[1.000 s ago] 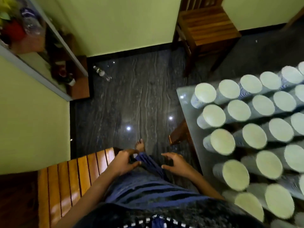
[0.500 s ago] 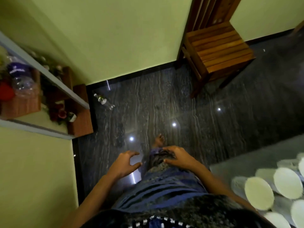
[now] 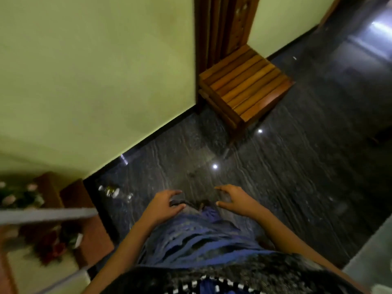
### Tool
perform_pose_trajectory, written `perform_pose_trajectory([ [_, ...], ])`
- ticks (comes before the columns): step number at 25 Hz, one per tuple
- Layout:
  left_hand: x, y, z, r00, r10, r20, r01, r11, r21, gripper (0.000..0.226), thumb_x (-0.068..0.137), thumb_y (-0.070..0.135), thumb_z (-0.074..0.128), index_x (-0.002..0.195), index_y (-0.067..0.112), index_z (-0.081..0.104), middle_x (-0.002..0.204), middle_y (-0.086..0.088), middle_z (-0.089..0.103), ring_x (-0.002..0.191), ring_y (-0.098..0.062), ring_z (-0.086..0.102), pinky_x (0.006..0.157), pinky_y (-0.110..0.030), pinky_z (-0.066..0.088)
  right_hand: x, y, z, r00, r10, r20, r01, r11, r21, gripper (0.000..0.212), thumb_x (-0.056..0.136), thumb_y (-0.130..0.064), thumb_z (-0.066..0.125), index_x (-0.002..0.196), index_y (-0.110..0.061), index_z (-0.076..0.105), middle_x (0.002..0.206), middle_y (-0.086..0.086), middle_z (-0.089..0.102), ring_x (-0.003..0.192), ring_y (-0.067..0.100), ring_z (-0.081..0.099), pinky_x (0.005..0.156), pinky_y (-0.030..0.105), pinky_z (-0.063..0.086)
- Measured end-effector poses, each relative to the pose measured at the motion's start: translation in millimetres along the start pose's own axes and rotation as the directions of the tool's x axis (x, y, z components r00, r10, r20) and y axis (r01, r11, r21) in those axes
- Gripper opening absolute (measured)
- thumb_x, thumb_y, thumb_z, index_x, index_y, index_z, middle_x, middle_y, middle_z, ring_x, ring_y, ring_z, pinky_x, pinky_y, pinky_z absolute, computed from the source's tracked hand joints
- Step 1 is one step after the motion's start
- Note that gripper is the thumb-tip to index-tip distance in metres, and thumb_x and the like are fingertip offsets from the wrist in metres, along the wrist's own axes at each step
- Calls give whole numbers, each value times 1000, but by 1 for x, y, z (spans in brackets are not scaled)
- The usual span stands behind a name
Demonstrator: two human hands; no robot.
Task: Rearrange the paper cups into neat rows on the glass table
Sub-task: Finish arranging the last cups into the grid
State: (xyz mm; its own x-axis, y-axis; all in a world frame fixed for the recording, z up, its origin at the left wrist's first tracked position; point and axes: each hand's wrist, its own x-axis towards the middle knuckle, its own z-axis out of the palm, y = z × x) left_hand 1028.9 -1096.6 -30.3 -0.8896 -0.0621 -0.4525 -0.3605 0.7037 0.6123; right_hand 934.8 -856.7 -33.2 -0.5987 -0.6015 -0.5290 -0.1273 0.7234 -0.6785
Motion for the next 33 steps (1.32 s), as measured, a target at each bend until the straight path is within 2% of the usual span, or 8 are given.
perform_pose_trajectory([
  [5,123,42,-36,928,223,298,-270,955,125,49,78,28,72,120,8,58,119,-11,61,111,-20,56,85,-13,35,6,20,-35,947,253,-196,-208,952,225,49,86,-22,64,131,-10,48,132,11,52,118,22,50,88,11,32],
  [9,217,96,-57,799,360,481,-490,855,173,41,76,22,73,113,6,63,113,-11,64,107,-21,58,82,-9,34,12,23,-57,810,494,-317,-342,836,429,51,88,-25,62,133,-12,44,137,8,48,122,20,48,93,22,38],
  [13,280,162,-47,540,435,720,-744,647,167,42,78,29,71,115,11,62,117,-7,63,109,-16,56,81,-7,31,12,15,-64,609,680,-408,-328,684,651,53,87,-25,63,134,-12,44,137,7,49,124,19,48,94,20,37],
  [17,300,207,-11,288,324,901,-865,492,99,50,80,34,68,124,13,56,124,-4,58,116,-16,53,94,-17,35,1,12,-40,432,829,-356,-308,506,806,52,85,-25,65,131,-11,47,132,11,53,120,22,51,93,24,38],
  [21,305,255,42,95,265,960,-941,339,0,50,80,35,68,123,12,57,124,-5,59,114,-14,54,88,-7,30,-14,27,-23,285,913,-291,-237,361,902,50,84,-25,66,129,-14,49,130,8,55,116,19,53,89,21,38],
  [23,301,282,69,41,257,966,-959,282,-34,50,80,36,68,123,13,57,126,-4,59,115,-13,53,87,-5,29,-25,41,-29,228,930,-289,-227,340,913,49,84,-25,65,129,-13,50,131,8,54,117,20,52,89,21,37],
  [27,284,335,124,-47,181,982,-976,201,-84,52,81,39,66,127,17,54,129,-1,55,117,-12,51,94,-17,36,-50,63,-41,130,952,-277,-154,295,943,52,87,-24,62,134,-11,45,135,9,50,121,22,49,91,22,38],
  [33,252,383,180,-218,94,971,-969,98,-227,51,82,37,65,126,15,54,128,-2,54,116,-14,51,93,-20,38,-77,75,-36,-39,977,-212,-68,209,976,51,86,-26,63,133,-14,47,134,6,51,118,18,49,82,8,29],
])
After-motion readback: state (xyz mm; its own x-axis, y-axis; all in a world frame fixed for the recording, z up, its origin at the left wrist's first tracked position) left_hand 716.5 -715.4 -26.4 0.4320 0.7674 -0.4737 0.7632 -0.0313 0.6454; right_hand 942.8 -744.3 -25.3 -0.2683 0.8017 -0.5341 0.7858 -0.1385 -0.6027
